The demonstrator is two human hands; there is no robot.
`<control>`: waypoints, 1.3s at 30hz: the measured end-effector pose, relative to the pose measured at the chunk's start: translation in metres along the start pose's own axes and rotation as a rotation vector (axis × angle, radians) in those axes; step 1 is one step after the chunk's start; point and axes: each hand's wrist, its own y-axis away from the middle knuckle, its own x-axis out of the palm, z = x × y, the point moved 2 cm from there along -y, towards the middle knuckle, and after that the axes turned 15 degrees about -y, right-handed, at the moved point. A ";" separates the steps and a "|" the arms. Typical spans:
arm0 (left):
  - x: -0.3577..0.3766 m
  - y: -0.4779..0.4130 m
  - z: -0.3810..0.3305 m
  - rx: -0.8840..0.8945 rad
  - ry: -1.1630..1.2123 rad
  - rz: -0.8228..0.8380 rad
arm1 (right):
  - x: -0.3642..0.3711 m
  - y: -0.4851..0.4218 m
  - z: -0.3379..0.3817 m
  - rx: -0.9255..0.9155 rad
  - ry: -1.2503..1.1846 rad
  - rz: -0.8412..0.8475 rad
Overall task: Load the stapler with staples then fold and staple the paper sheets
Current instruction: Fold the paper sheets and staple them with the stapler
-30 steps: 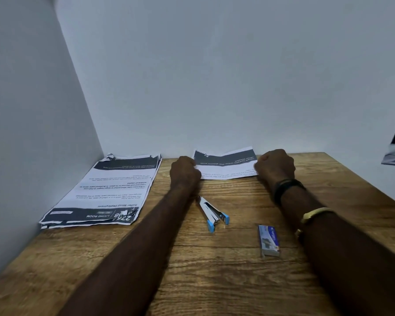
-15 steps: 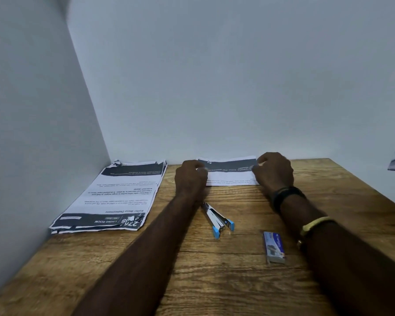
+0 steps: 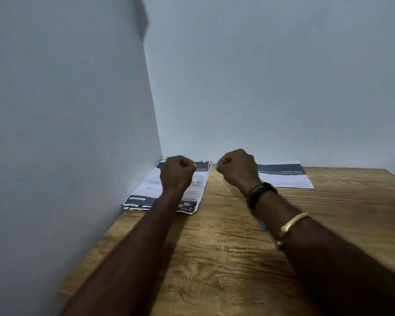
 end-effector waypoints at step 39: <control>-0.023 -0.005 0.026 0.300 -0.314 -0.089 | 0.044 -0.014 -0.011 -0.070 -0.362 -0.036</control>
